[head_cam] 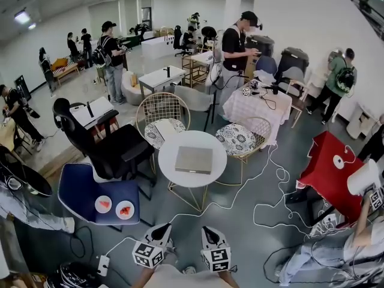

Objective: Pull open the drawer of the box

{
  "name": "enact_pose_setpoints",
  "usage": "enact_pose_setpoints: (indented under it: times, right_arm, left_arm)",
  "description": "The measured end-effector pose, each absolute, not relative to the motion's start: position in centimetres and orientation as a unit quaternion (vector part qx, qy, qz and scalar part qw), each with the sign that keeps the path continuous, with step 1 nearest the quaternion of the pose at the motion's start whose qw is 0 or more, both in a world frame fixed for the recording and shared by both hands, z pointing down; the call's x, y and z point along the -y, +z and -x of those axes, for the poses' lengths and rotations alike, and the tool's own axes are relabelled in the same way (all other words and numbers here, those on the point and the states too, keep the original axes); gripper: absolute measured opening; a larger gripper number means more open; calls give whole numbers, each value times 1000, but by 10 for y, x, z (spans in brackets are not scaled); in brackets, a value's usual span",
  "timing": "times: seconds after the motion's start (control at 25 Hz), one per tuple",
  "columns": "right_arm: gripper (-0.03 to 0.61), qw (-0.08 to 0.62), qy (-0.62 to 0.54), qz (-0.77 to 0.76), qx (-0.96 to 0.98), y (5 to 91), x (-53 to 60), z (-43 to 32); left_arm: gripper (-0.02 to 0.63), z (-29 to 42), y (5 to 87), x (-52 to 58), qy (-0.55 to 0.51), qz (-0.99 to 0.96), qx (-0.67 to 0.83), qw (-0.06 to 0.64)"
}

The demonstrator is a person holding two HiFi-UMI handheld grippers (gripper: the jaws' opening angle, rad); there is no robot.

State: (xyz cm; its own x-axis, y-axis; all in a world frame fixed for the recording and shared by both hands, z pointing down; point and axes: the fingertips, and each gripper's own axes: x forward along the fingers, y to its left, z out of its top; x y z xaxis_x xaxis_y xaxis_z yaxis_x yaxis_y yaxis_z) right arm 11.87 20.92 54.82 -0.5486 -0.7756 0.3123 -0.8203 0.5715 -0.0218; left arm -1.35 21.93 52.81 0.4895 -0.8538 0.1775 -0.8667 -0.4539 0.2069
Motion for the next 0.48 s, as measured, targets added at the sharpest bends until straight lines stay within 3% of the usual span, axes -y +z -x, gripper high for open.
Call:
enact_pose_setpoints:
  times: [0.48]
  right_arm:
    - [15,134,81,-461,874,551,-177,-109]
  left_arm:
    - [11,20,531,-186,26,-857,497,132]
